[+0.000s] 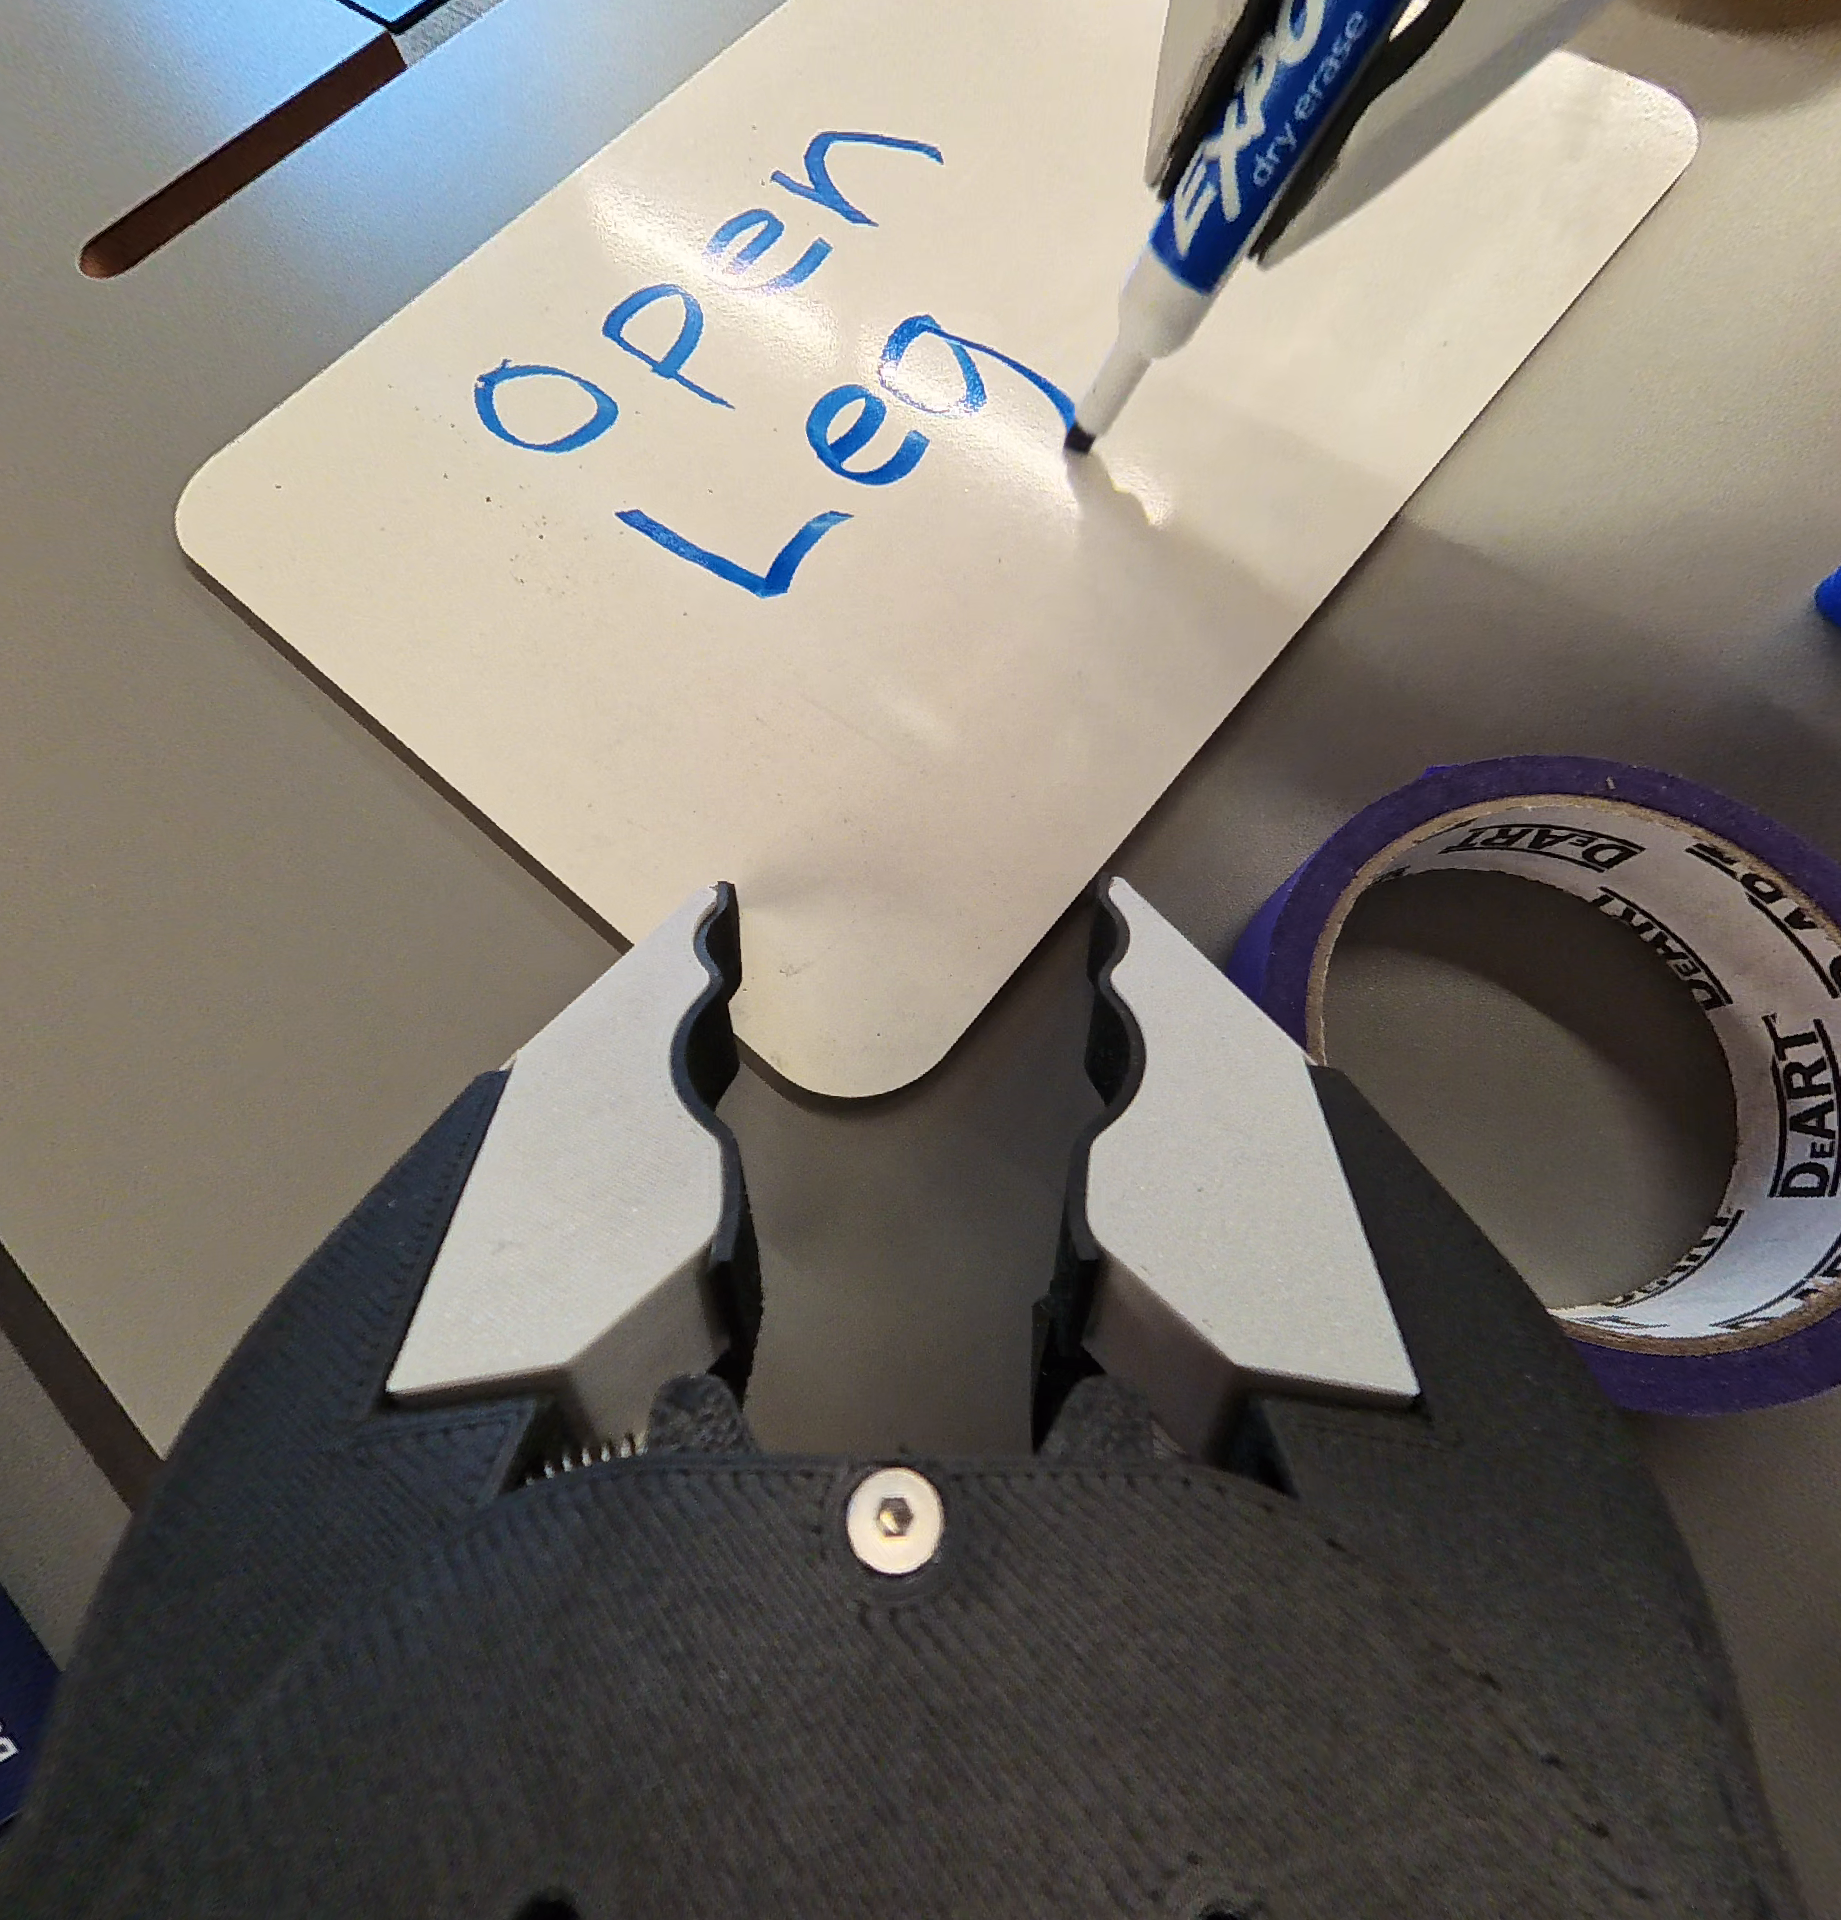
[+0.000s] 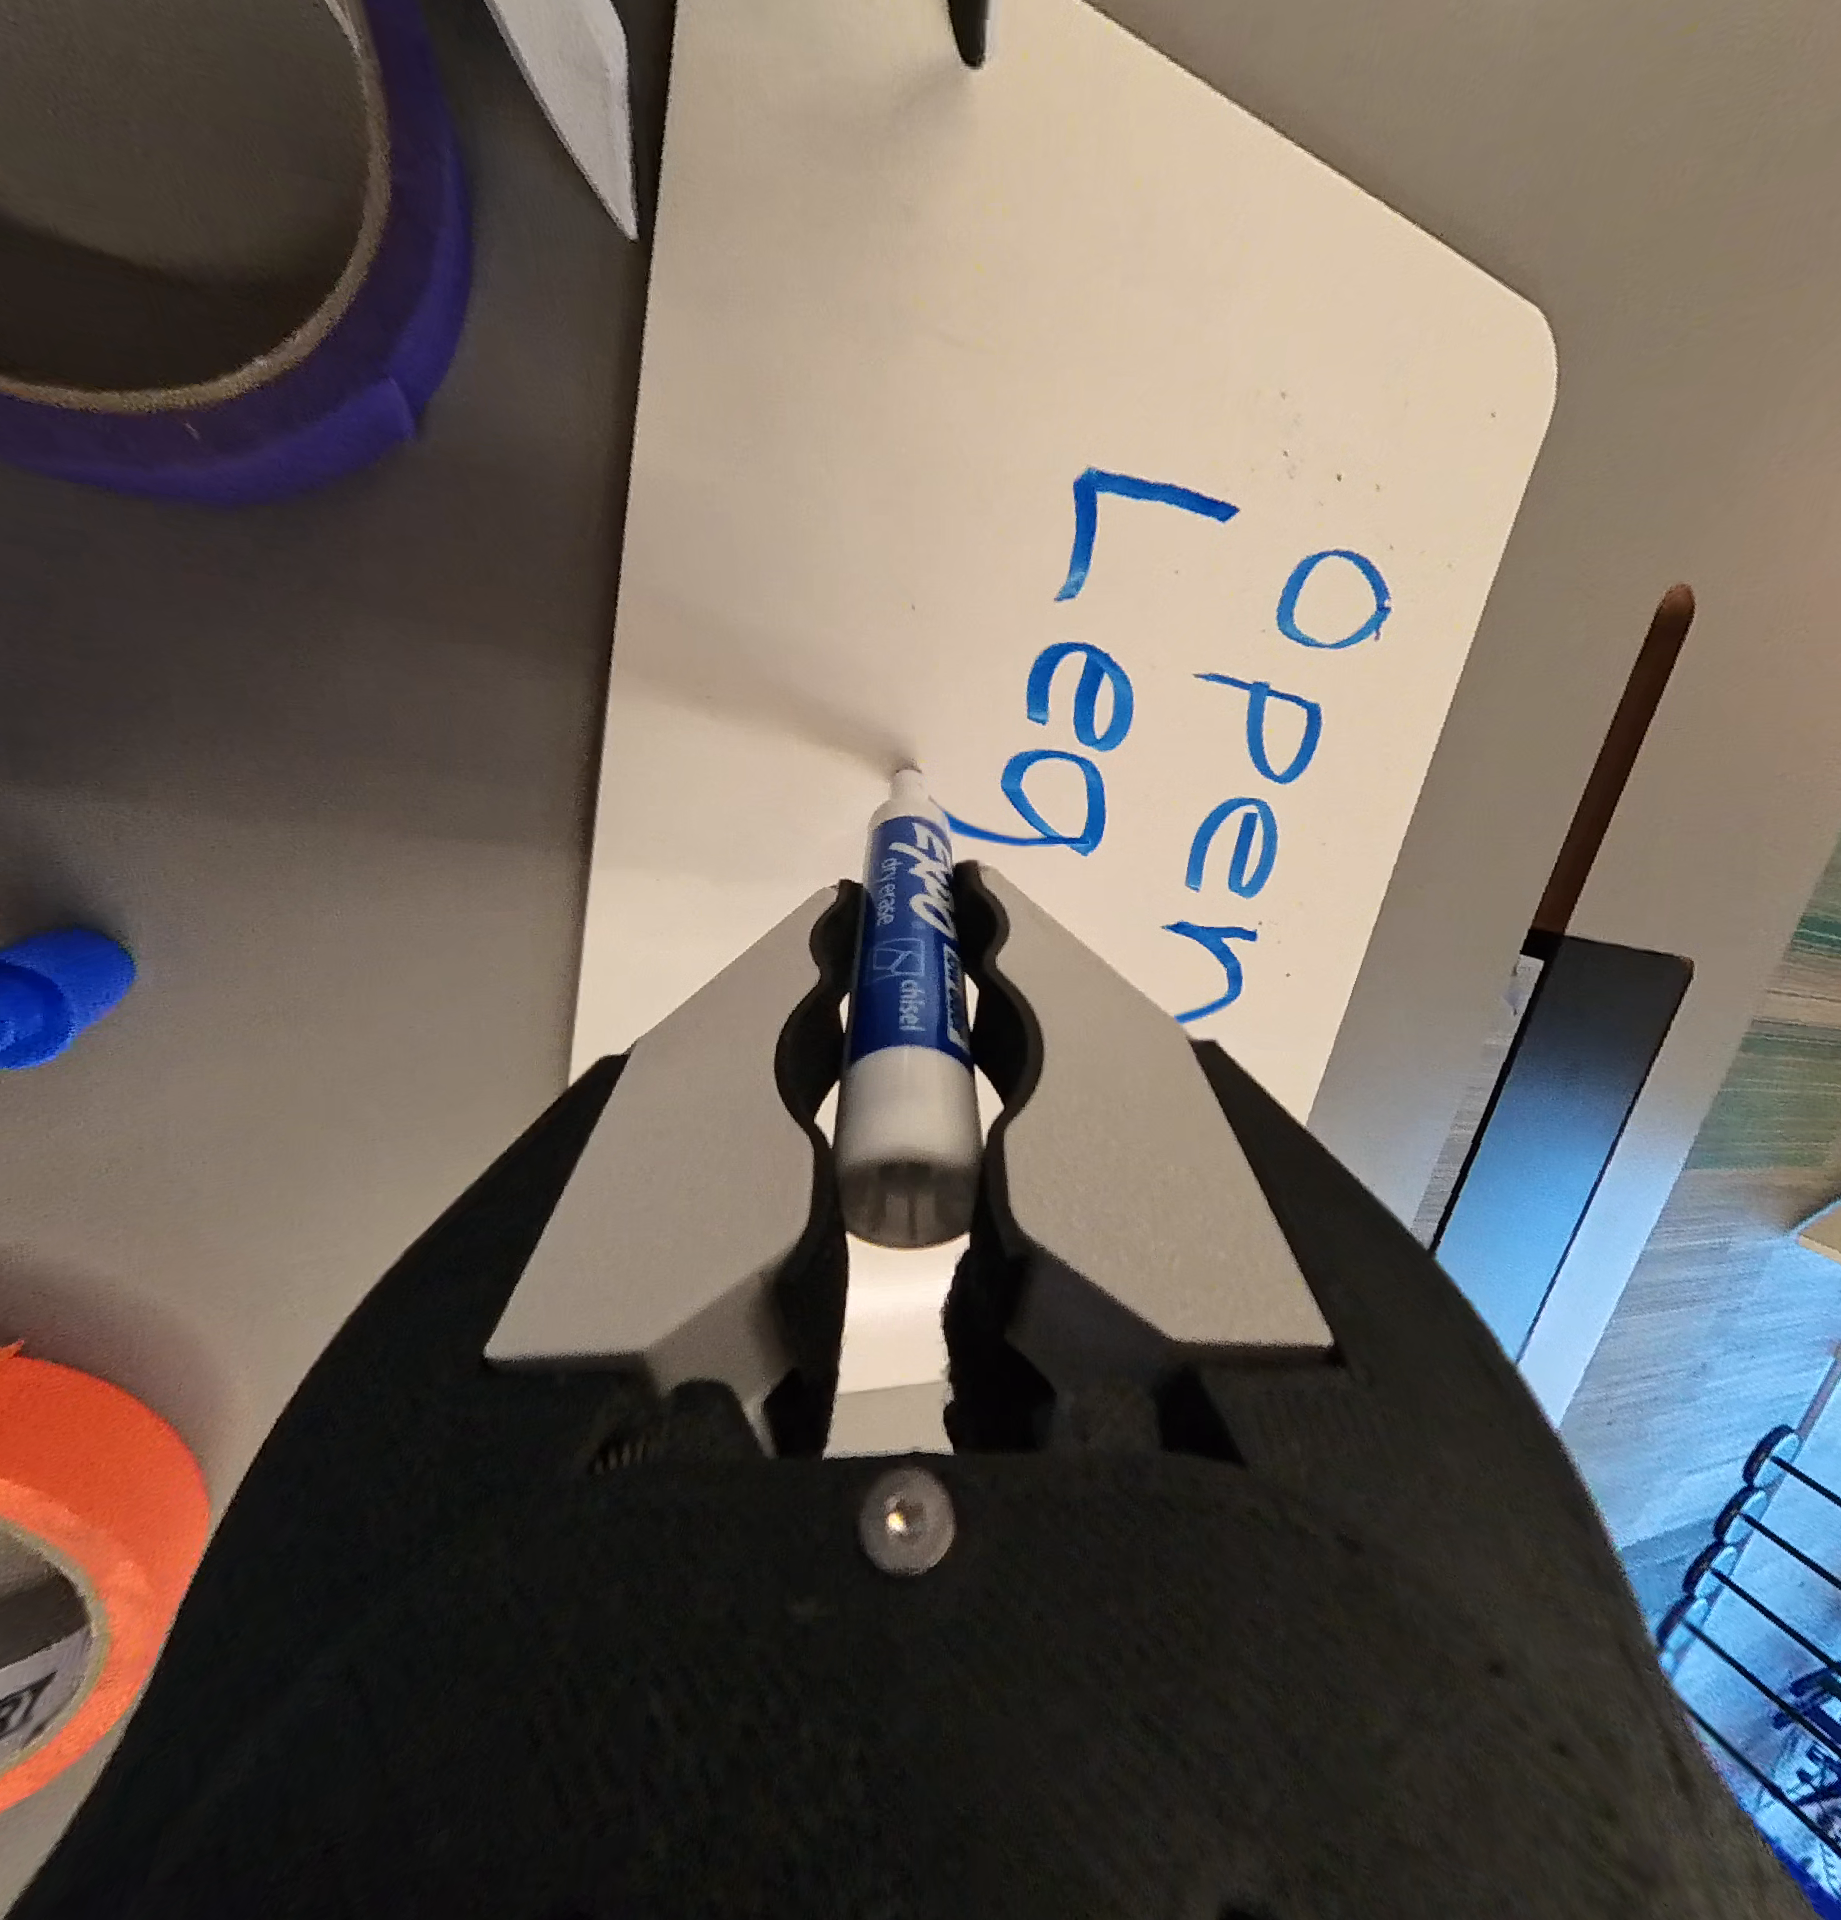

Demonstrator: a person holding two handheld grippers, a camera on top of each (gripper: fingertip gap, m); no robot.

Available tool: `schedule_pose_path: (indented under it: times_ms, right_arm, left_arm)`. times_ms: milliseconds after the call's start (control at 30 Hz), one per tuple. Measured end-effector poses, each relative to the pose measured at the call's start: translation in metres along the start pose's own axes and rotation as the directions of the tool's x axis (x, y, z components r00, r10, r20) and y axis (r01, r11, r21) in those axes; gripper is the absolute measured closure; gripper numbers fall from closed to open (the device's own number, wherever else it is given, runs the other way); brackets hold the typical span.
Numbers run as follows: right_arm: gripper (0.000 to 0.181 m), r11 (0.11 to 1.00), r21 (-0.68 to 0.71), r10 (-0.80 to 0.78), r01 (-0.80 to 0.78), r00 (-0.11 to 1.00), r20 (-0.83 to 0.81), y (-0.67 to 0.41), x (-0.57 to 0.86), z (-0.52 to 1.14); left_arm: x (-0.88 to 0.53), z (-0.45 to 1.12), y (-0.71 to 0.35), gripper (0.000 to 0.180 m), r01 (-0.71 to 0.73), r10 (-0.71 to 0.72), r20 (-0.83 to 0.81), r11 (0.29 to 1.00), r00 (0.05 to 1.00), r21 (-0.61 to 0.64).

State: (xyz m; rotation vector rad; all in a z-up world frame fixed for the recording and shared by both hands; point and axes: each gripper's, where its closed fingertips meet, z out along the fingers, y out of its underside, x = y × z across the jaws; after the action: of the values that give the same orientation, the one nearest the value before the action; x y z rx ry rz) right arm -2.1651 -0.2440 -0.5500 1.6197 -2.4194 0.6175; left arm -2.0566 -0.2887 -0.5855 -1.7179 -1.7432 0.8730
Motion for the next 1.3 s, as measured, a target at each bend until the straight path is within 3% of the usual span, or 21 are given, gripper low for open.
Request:
schedule_pose_path:
  times_ms: [367,467,700,1300]
  right_arm:
    - [0.163,0.996,0.082,0.028,-0.023,0.998,-0.065,-0.017,0.010,-0.001]
    - [0.163,0.982,0.143,0.138,-0.120,0.983,-0.119,-0.015,0.016,-0.025]
    - [0.163,0.955,0.100,0.291,-0.278,0.944,-0.158,0.034,0.010,-0.026]
    - [0.163,0.970,0.053,0.243,-0.238,0.955,-0.170,0.040,0.034,0.000]
  left_arm:
    - [0.000,0.000,0.000,0.113,0.000,0.000,0.000,1.000,1.000,0.000]
    - [0.000,0.000,0.000,0.113,0.000,0.000,0.001,1.000,1.000,0.000]
    - [0.000,0.000,0.000,0.113,0.001,-0.001,0.000,1.000,1.000,0.000]
    - [0.000,0.000,0.000,0.113,0.000,0.000,0.001,1.000,1.000,0.000]
